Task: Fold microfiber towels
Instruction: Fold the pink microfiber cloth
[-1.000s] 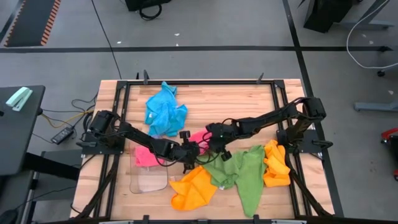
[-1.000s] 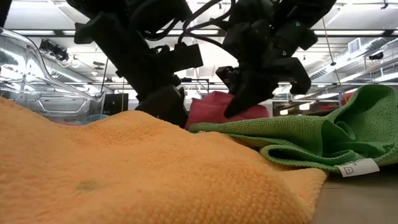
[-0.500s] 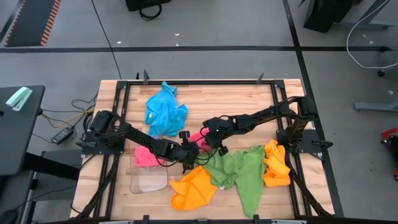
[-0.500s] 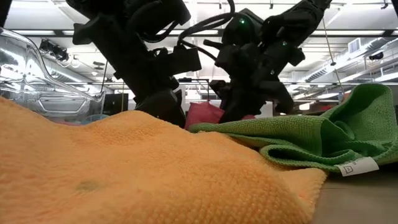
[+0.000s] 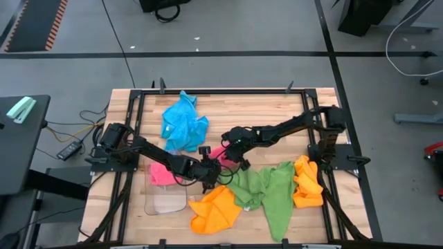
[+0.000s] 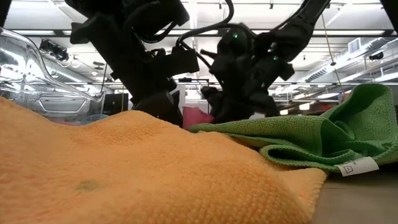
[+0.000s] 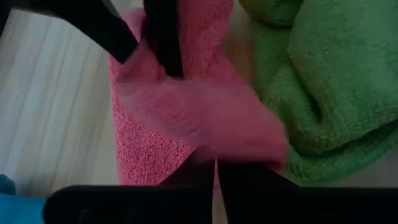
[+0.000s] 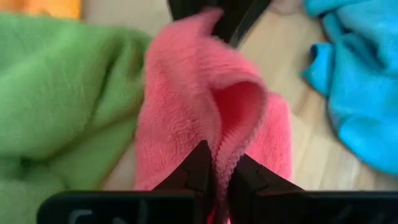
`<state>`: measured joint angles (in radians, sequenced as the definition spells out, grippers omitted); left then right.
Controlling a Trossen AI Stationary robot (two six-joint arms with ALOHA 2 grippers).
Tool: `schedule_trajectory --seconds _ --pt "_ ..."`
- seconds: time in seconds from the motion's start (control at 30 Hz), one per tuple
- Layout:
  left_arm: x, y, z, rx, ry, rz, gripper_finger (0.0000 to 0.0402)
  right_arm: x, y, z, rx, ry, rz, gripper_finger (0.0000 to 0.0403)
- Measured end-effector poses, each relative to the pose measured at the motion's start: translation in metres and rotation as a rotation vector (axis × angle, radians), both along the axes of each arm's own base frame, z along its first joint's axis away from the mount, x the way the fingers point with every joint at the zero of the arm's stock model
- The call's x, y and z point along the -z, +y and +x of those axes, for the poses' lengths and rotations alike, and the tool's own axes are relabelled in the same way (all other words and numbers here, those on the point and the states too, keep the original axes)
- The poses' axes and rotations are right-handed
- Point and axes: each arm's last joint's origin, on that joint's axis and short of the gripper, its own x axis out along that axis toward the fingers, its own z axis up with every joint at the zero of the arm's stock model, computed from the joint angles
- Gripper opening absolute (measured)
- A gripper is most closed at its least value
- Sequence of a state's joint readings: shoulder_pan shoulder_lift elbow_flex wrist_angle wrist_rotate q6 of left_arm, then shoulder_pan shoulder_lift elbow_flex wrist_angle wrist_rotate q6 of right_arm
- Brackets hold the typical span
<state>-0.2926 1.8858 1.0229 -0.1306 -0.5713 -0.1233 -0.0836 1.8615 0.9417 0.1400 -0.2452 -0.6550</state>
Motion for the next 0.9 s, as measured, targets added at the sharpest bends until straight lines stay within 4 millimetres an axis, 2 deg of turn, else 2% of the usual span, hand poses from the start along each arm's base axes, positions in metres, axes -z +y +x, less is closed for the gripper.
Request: schedule_trajectory --seconds 0.3,0.53,0.7,0.9 --pt "0.0 -0.001 -0.001 -0.005 0.001 -0.005 0.0007 -0.002 -0.01 -0.001 0.019 -0.01 -0.007 0.004" --pt "0.0 -0.001 -0.001 -0.013 -0.003 -0.012 0.0027 0.003 -0.016 -0.002 0.002 0.004 0.032 0.0046" --pt "0.0 -0.002 -0.001 -0.009 -0.003 -0.012 0.0018 0.003 -0.017 -0.002 0.032 0.009 0.024 0.0071" --pt "0.0 -0.007 -0.002 0.003 -0.003 -0.013 0.001 0.003 -0.019 -0.002 0.08 0.017 0.028 0.0122"
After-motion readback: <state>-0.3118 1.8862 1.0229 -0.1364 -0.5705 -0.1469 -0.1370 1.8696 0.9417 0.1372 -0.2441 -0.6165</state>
